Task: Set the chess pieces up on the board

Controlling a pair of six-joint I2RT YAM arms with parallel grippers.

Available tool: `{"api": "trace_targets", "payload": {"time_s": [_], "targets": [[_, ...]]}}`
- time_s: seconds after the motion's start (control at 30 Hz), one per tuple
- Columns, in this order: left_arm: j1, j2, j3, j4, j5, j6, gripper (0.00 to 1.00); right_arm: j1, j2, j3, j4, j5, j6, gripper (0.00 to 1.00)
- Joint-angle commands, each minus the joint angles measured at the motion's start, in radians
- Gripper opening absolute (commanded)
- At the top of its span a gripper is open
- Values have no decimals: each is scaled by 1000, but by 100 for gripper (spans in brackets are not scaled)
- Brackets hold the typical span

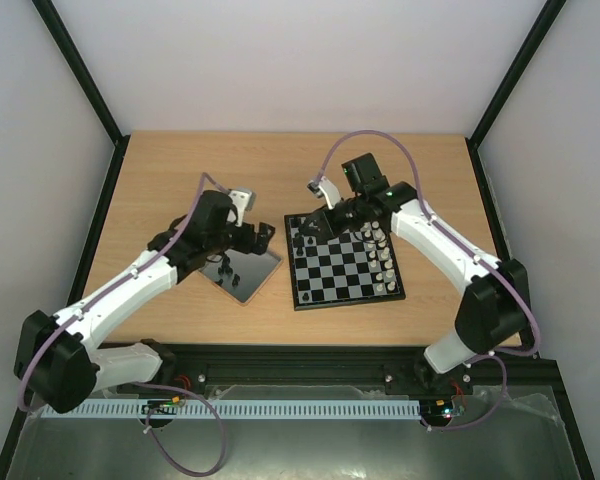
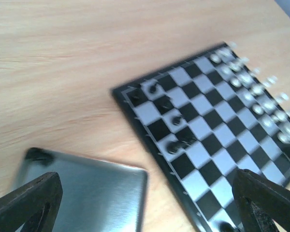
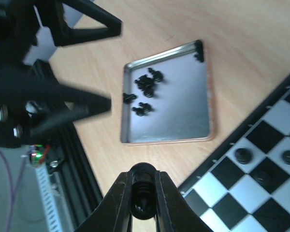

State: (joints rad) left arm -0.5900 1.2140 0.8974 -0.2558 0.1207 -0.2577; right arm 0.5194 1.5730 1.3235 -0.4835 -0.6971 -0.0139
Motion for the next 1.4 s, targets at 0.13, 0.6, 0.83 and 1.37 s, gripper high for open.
{"api": "trace_targets", "payload": {"time_s": [0.13,0.6,0.83,1.37], "targets": [[52,-118,-48,-5,-222,-34,99,4,-113,-107,28,299,-152,10],[126,-96,-73,-54,-473,-185,99,188,-66,-221,97,600,-318,10],[136,-102,-52,-69,-517,-226,99,207,30,-210,109,582,-315,9],[137,-119,-74,-82,-551,-167,99,209,174,-141,127,545,-285,11]]}}
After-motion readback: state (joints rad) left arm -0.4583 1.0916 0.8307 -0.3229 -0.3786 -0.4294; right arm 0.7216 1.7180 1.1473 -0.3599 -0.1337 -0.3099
